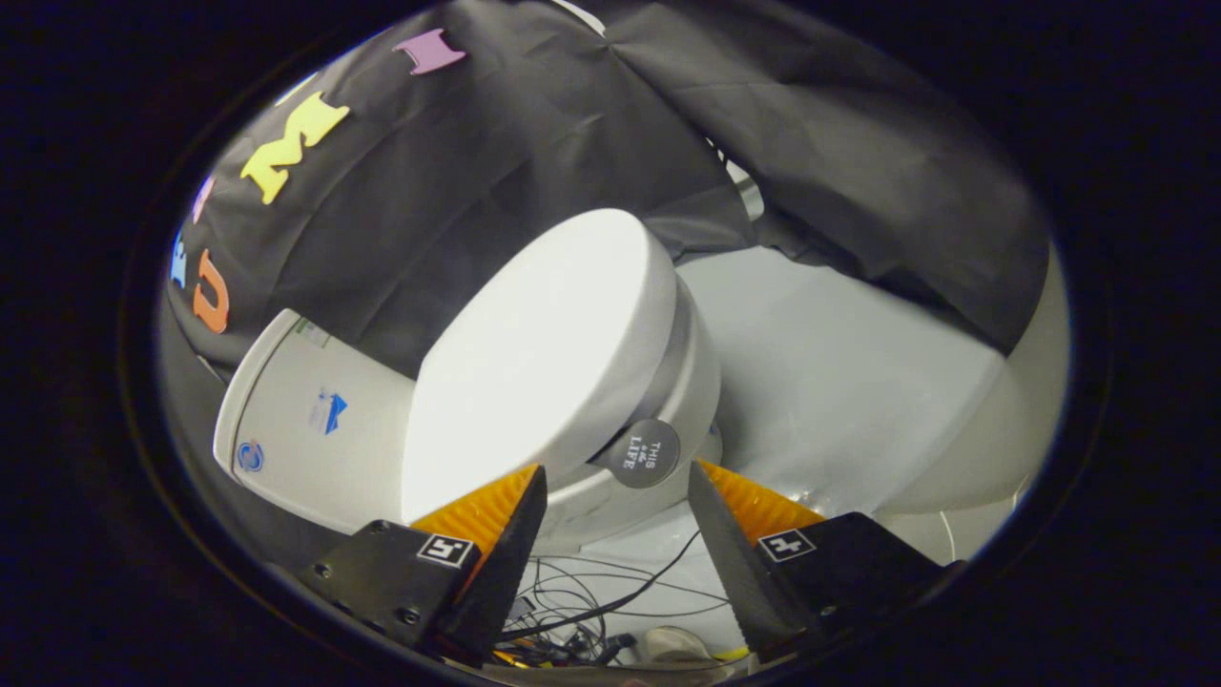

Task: Open the toilet lid.

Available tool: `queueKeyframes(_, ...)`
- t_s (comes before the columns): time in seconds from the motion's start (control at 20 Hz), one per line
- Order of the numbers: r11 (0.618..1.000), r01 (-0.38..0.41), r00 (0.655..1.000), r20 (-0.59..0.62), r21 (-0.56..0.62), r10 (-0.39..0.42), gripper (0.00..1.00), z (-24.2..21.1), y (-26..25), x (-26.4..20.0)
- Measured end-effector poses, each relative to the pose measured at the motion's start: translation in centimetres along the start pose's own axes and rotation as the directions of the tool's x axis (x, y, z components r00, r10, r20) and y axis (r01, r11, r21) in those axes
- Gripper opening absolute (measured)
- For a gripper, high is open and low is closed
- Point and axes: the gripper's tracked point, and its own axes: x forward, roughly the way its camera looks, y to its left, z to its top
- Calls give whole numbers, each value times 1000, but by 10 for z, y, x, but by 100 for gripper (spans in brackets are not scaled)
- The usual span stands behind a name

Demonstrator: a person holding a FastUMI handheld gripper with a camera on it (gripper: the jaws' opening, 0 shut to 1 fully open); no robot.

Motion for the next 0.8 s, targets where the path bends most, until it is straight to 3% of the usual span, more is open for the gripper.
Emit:
queueKeyframes(0.4,980,-29,995,-90,198,48,85,-4,-8,37)
queueKeyframes(0.7,943,-120,981,-112,310,161,61,-6,8,44)
queueKeyframes(0.8,929,-147,976,-102,340,192,41,-6,15,43)
